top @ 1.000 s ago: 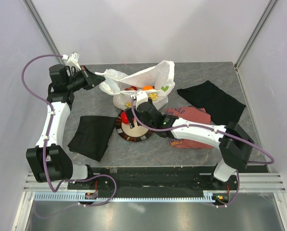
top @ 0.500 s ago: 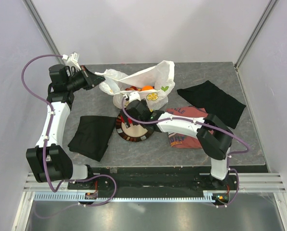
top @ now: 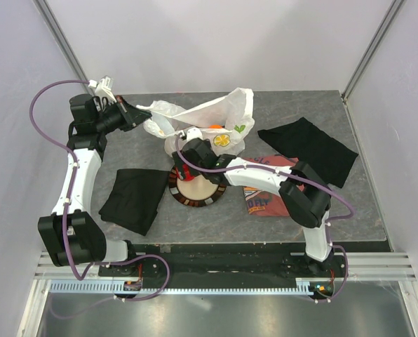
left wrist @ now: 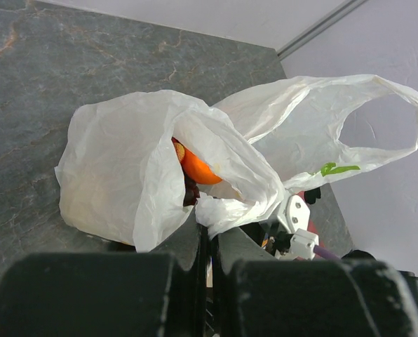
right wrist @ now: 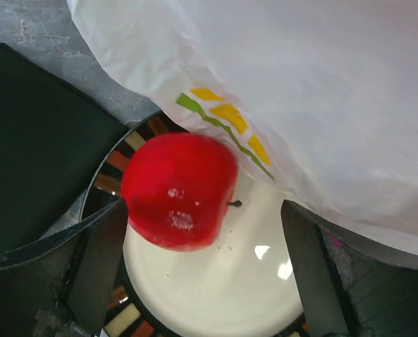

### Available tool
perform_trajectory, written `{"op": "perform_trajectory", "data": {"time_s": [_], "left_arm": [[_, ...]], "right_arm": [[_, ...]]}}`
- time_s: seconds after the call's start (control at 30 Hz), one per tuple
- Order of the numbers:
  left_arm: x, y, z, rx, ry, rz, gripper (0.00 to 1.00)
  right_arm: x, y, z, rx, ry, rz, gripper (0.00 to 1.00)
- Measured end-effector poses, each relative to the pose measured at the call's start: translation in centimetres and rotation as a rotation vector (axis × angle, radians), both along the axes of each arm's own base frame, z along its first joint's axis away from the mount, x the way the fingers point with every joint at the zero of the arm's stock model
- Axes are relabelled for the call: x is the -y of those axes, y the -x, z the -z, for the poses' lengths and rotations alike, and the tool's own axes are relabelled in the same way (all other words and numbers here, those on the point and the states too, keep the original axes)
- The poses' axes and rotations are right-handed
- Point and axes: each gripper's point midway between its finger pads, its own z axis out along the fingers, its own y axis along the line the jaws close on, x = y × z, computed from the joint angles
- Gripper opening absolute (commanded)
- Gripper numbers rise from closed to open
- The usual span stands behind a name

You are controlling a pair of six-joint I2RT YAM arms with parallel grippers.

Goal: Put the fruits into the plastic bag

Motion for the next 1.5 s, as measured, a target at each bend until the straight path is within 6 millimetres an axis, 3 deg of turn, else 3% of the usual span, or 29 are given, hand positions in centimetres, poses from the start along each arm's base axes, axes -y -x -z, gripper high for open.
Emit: {"op": "perform_trajectory", "data": {"time_s": [0.33,0.43,0.53,0.63,0.9,1.07,1.23,1.33,1.5], "left_arm": [[0.2,0.2,-0.1,-0.003,0.011,0.013,0.01],[0.2,0.2,-0.1,-0.004,0.011,0.015,0.01],[0.2,0.2,-0.1,-0.004,0.012,0.016,0.01],[0.1,0.2,-0.1,-0.005,0.012,0.014,0.01],[0.1,0.2,-0.1,-0.005,0.013,0.014,0.02],[0.1,0.2,-0.1,-0.005,0.014,0.015,0.01],[0.1,0.2,-0.1,-0.005,0.014,0.015,0.02],[0.0,0.2,-0.1,-0.005,0.014,0.015,0.02],[0.0,0.2,-0.1,-0.006,0.015,0.014,0.02]], "right_arm": [[-1.9,-0.6,2.2,-0.039,-0.007,-0.013,0.95],[-2.0,-0.5,3.0,-0.051,0.006,-0.014,0.87],[-2.1,-0.6,3.3,-0.053,0.007,-0.014,0.67],[-2.2,-0.6,3.3,-0.055,0.006,-0.016,0.57],[-2.0,-0.4,3.3,-0.054,0.01,-0.021,0.48],[-1.2,1.4,2.8,-0.046,0.025,-0.096,0.47],[-1.4,5.4,-0.8,0.048,-0.007,-0.29,0.45],[-1.7,6.9,-5.4,0.158,-0.098,-0.364,0.43],[-1.4,5.1,-14.6,0.337,-0.326,-0.368,0.44]]}}
